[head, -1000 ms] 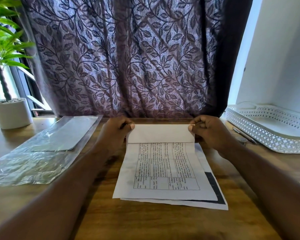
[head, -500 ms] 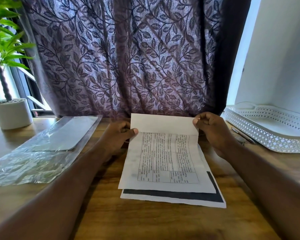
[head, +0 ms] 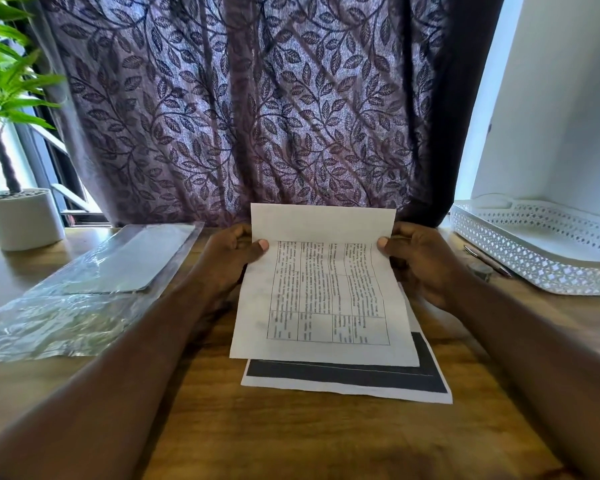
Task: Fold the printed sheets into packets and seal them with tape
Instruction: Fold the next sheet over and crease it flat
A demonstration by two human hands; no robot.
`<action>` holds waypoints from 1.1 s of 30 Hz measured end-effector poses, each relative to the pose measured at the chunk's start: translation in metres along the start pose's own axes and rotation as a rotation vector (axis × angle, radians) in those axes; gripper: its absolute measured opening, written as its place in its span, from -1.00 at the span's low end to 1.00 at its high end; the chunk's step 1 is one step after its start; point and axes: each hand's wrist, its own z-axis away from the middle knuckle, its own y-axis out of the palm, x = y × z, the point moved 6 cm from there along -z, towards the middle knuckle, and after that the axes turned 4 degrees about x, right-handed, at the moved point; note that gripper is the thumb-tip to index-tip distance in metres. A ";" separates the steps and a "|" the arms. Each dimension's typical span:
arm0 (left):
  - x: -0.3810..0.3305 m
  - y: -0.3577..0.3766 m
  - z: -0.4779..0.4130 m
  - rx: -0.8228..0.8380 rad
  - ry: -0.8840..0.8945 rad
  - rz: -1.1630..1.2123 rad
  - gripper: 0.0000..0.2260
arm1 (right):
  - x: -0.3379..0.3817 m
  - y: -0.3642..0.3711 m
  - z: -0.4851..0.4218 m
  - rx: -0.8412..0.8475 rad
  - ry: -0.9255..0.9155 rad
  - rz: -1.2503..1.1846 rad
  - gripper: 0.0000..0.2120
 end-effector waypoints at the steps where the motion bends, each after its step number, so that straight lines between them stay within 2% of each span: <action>1: 0.001 -0.001 0.000 -0.003 -0.002 0.004 -0.94 | 0.000 -0.001 0.000 0.003 -0.004 0.015 -0.83; 6: -0.005 0.003 0.004 0.038 -0.010 -0.061 -0.82 | 0.002 0.000 0.000 0.020 -0.020 0.101 -0.81; 9: -0.009 0.002 0.007 0.025 0.001 -0.060 -0.82 | 0.002 0.000 0.001 0.004 -0.024 0.047 -0.84; 13: -0.004 0.000 0.007 -0.002 -0.023 0.086 -0.91 | -0.002 -0.001 -0.001 0.022 0.006 -0.067 -0.81; 16: -0.003 0.005 0.006 0.037 -0.031 0.105 -0.83 | -0.003 0.001 -0.004 0.058 0.019 -0.080 -0.76; 19: -0.005 0.008 0.009 0.073 -0.054 0.166 -0.84 | -0.010 0.005 -0.004 0.110 0.115 -0.143 -0.71; 22: -0.002 0.008 0.011 0.092 -0.098 0.252 -0.79 | -0.014 0.002 -0.002 0.064 0.147 -0.157 -0.72; 25: 0.000 0.005 0.007 0.081 -0.040 0.113 -0.90 | -0.012 0.004 0.000 0.105 0.136 -0.219 -0.64; 27: 0.001 0.004 0.005 0.072 -0.015 0.009 -0.80 | -0.008 0.005 0.001 0.110 0.110 -0.222 -0.59; 28: 0.001 0.004 0.005 0.083 -0.013 -0.011 -0.77 | -0.007 0.006 0.001 0.102 0.085 -0.185 -0.63; 30: 0.000 0.005 0.005 0.117 0.007 -0.109 -0.77 | -0.003 0.003 -0.001 0.042 -0.034 0.068 -0.84; 31: -0.001 0.005 0.005 0.134 0.030 -0.194 -0.78 | 0.000 0.003 -0.001 0.018 -0.110 0.227 -0.86; 33: -0.006 0.009 0.007 0.154 0.102 -0.396 -0.86 | 0.003 0.004 -0.004 -0.019 -0.210 0.477 -0.73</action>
